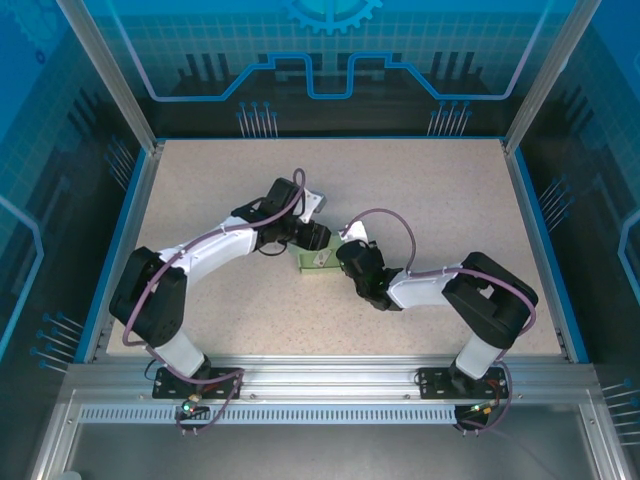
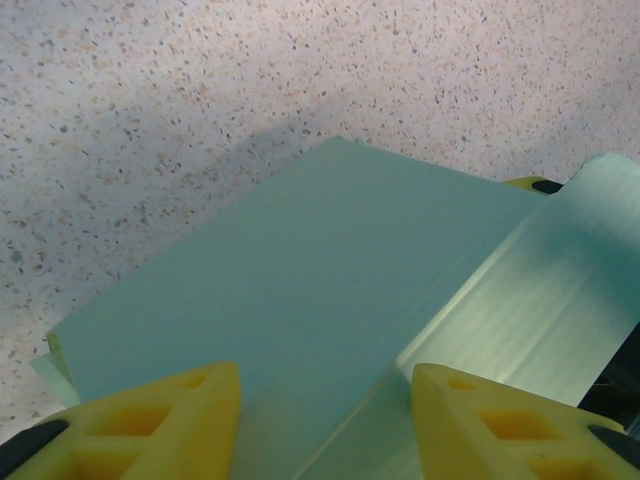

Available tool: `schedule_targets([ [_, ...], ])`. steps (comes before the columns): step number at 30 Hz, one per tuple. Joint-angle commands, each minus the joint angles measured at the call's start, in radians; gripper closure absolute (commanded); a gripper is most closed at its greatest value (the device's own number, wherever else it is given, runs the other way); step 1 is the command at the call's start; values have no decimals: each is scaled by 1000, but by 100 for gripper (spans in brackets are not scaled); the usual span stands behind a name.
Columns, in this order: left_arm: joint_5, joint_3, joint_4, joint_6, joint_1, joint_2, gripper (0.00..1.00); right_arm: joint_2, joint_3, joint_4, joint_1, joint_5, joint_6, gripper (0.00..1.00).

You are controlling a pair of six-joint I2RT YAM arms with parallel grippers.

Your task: Fold the paper box

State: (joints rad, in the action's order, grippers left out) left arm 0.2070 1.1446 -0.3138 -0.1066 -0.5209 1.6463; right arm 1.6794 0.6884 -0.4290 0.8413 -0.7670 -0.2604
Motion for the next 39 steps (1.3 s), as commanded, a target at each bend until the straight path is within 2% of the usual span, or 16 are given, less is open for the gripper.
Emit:
schedule_targets([
  [1,-10,-34,-5,-23,-17,34,50,-28,3,50,1,35,1,85],
  [14,-24,-42,17,-36,-29,57,50,-135,-49,130,1,51,18,72],
  [20,-48,-49,31,-33,-29,65,50,-293,-70,262,-4,92,49,70],
  [24,-52,-61,64,-43,-31,71,51,-416,-58,340,-70,274,31,64],
  [27,-45,-79,105,-58,-32,72,51,-405,2,374,-155,473,-9,59],
  [33,-46,-135,194,-96,-32,74,51,-246,168,461,-304,704,-82,55],
  [39,-36,-168,252,-132,-32,73,50,-50,312,524,-327,777,-82,51],
])
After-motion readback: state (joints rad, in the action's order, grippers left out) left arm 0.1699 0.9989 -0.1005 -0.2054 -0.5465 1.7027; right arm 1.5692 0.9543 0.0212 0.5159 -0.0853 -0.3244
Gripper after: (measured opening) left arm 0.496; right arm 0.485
